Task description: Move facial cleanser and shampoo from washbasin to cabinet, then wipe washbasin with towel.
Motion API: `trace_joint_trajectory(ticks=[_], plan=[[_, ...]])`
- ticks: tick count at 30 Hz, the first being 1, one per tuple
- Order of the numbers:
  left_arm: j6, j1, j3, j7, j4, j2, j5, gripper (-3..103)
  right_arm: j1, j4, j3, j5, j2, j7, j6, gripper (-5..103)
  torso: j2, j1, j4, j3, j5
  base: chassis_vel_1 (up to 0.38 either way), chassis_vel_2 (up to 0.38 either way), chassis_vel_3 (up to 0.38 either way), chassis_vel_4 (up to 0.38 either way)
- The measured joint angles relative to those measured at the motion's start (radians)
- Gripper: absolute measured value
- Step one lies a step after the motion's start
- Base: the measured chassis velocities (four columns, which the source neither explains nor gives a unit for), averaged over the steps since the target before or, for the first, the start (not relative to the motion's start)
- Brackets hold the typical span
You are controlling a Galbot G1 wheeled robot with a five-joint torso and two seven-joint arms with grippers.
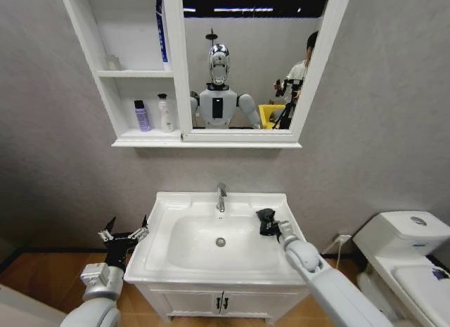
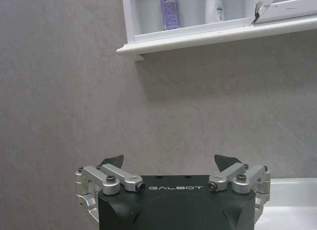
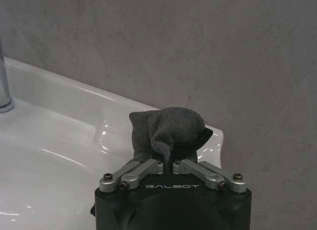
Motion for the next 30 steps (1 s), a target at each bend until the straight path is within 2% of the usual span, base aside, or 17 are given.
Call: trace_joint_trajectory(ticks=[1,4,5,6,7,8,10,14,15,16,18,19,21,24,25,27,30], plan=[[0.000,0.000,0.000,0.000,0.000,0.000,0.000,100,0.000,0.000,0.000,0.000,0.000,0.000,0.000,3,0.000,0.000,0.0000,0.000,0.0000,0.000,0.000,0.000,0.000],[0.000,0.000,0.000,0.000,0.000,0.000,0.000,100,0.029,-0.141,0.041,0.018,-0.009,-0.155,0.163,3,0.000,0.000,0.0000,0.000,0.0003,0.000,0.000,0.000,0.000],[0.000,0.000,0.000,0.000,0.000,0.000,0.000,100,0.029,-0.141,0.041,0.018,-0.009,-0.155,0.163,3,0.000,0.000,0.0000,0.000,0.0003,0.000,0.000,0.000,0.000],[0.000,0.000,0.000,0.000,0.000,0.000,0.000,100,0.043,-0.194,0.047,0.021,-0.010,-0.222,0.217,3,0.000,0.000,0.0000,0.000,0.0004,0.000,0.000,0.000,0.000],[0.000,0.000,0.000,0.000,0.000,0.000,0.000,100,0.053,-0.222,0.048,0.029,-0.010,-0.255,0.237,0,0.000,0.000,0.0001,0.000,0.0005,0.000,0.000,0.000,0.000],[0.000,0.000,0.000,0.000,0.000,0.000,0.000,100,0.053,-0.222,0.048,0.029,-0.010,-0.255,0.237,0,0.000,0.000,0.0001,0.000,0.0005,0.000,0.000,0.000,0.000],[0.000,0.000,0.000,0.000,0.000,0.000,0.000,100,0.074,-0.263,0.035,0.063,-0.001,-0.282,0.281,8,0.000,0.000,0.0000,0.000,0.0001,0.000,0.000,0.000,0.000],[0.000,0.000,0.000,0.000,0.000,0.000,0.000,100,0.088,-0.274,0.028,0.046,0.015,-0.262,0.287,25,0.000,0.000,0.0003,0.000,0.0000,0.000,0.000,0.000,0.000],[0.000,0.000,0.000,0.000,0.000,0.000,0.000,100,0.093,-0.277,0.024,0.042,0.019,-0.234,0.283,30,0.000,0.000,0.0002,0.000,0.0000,0.000,0.000,0.000,0.000],[0.000,0.000,0.000,0.000,0.000,0.000,0.000,100,0.093,-0.277,0.024,0.042,0.019,-0.234,0.283,30,0.000,0.000,0.0002,0.000,0.0000,0.000,0.000,0.000,0.000],[0.000,0.000,0.000,0.000,0.000,0.000,0.000,100,0.097,-0.273,0.020,0.042,0.021,-0.186,0.259,41,0.000,0.000,0.0001,0.000,0.0000,0.000,0.000,0.000,0.000],[0.000,0.000,0.000,0.000,0.000,0.000,0.000,100,0.097,-0.273,0.020,0.042,0.021,-0.186,0.259,41,0.000,0.000,0.0001,0.000,0.0000,0.000,0.000,0.000,0.000],[0.000,0.000,0.000,0.000,0.000,0.000,0.000,100,0.096,-0.263,0.019,0.046,0.021,-0.161,0.248,51,0.000,0.000,-0.0001,0.000,0.0001,0.000,0.000,0.000,0.000],[0.000,0.000,0.000,0.000,0.000,0.000,0.000,100,0.092,-0.248,0.020,0.060,0.018,-0.147,0.242,57,0.000,0.000,0.0001,0.000,0.0000,0.000,0.000,0.000,0.000],[0.000,0.000,0.000,0.000,0.000,0.000,0.000,100,0.089,-0.241,0.020,0.071,0.016,-0.143,0.238,68,0.000,0.000,0.0000,0.000,0.0000,0.000,0.000,0.000,0.000],[0.000,0.000,0.000,0.000,0.000,0.000,0.000,100,0.087,-0.237,0.021,0.077,0.014,-0.138,0.238,68,0.000,0.000,0.0000,0.000,0.0000,0.000,0.000,0.000,0.000],[0.000,0.000,0.000,0.000,0.000,0.000,0.000,100,0.079,-0.222,0.027,0.082,0.012,-0.125,0.238,79,0.000,0.000,0.0001,0.000,0.0001,0.000,0.000,0.000,0.000]])
